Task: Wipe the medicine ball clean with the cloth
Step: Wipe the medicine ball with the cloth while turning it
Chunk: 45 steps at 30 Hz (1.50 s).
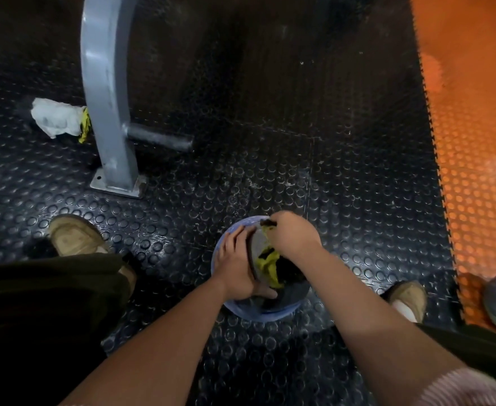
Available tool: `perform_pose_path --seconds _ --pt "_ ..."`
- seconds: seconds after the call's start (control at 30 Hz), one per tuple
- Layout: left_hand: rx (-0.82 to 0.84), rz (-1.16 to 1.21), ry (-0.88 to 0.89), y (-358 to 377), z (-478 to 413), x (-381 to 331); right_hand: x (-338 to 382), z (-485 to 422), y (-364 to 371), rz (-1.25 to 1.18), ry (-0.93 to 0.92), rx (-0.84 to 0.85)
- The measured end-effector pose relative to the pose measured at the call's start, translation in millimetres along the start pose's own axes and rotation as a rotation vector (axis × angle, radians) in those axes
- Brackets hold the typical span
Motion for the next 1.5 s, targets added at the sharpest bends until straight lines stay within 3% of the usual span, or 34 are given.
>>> perform_pose_path --seconds 0.2,0.57,0.87,1.0,1.17,1.33,1.5 --pt "0.066 -0.057 0.027 -3 4 3 -14 52 7 -0.096 -0.056 0.011" --pt "-0.007 0.016 0.033 0 5 0 8 -17 -1 -0.080 0.114 0.043" --pt "-0.023 -0.042 0.030 5 6 -2 -15 60 6 -0.018 0.015 -0.033" --pt "-0.003 -0.038 0.030 13 12 1 -5 36 3 0.026 0.065 -0.076" --pt "-0.042 -0.057 0.011 11 9 -2 13 -14 -6 0.039 0.130 0.012" --pt "-0.171 0.046 0.006 7 -1 -5 -10 19 -2 -0.126 0.051 0.027" --pt "-0.129 -0.088 0.001 1 -18 -9 -35 45 6 -0.340 0.059 -0.026"
Point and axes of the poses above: each hand's wrist, its own z-axis away from the middle knuckle, its own y-axis out of the palm, x = y × z, the point moved 3 cm from there along -z, towards the middle knuckle, and after that the axes turned 10 degrees about y, right-handed, at the moved point
